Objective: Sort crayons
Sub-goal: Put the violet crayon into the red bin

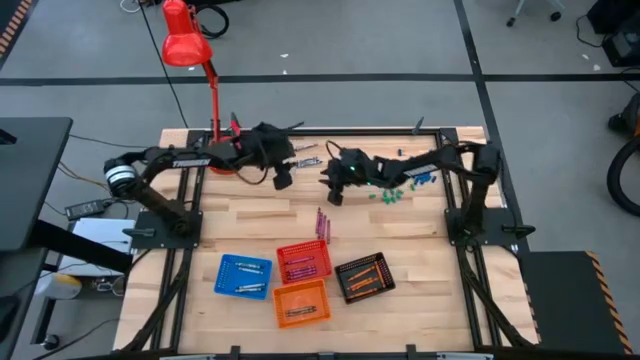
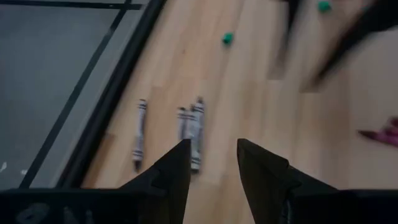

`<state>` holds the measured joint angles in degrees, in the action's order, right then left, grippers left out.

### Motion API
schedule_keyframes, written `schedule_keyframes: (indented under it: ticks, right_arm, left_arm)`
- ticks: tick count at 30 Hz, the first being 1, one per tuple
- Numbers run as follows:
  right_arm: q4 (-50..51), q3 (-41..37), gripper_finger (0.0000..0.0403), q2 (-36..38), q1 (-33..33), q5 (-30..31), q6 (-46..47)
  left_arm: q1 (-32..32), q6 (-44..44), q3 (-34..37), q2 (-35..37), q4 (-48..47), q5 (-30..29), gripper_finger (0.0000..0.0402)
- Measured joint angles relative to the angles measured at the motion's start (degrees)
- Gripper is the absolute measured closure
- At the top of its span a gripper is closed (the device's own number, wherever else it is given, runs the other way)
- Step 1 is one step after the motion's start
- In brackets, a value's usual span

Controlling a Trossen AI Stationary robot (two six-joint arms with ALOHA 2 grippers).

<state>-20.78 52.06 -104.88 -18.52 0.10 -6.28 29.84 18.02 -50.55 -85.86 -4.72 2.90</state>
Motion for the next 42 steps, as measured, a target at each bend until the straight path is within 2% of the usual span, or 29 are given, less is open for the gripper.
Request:
schedule_keyframes:
  ticks: [4, 7, 12, 15, 23, 31, 35, 42]
  right_arm:
    - [5.1, 6.3, 0.0267, -5.0, -2.4, -1.8, 0.4]
    - [9.3, 11.3, 0.0259, -8.0, -3.3, -2.6, 1.1]
    - [21.9, 19.7, 0.0236, -11.0, -4.3, -1.5, 1.1]
    - [27.8, 24.6, 0.0219, -12.2, -4.6, -1.2, 0.7]
    - [39.7, 36.8, 0.0200, -18.1, -5.3, -1.1, 1.5]
    - [49.5, 47.4, 0.0201, -23.1, -5.7, 0.3, 2.4]
    - [54.5, 51.0, 0.0201, -24.7, -6.0, 0.3, 3.0]
    - [58.6, 51.1, 0.0201, -25.0, -7.9, -2.1, -2.7]
  left_arm:
    - [-2.7, -0.3, 4.9, 3.2, 2.6, 0.1, 0.0260]
    - [-4.1, -0.3, 9.5, 5.8, 7.8, 0.0, 0.0260]
    - [-4.8, -0.3, 16.8, 9.7, 16.3, 0.0, 0.0260]
    - [-4.1, -0.3, 19.0, 10.8, 17.3, 0.0, 0.0260]
    - [-4.2, -2.2, 22.0, 10.9, 25.2, 0.0, 0.0260]
    - [-5.9, -3.7, 22.2, 10.9, 25.1, 0.0, 0.0260]
    - [-6.1, -3.7, 22.2, 10.9, 25.3, 0.0, 0.0260]
    - [-5.9, -4.6, 22.2, 10.9, 24.1, 0.0, 0.0260]
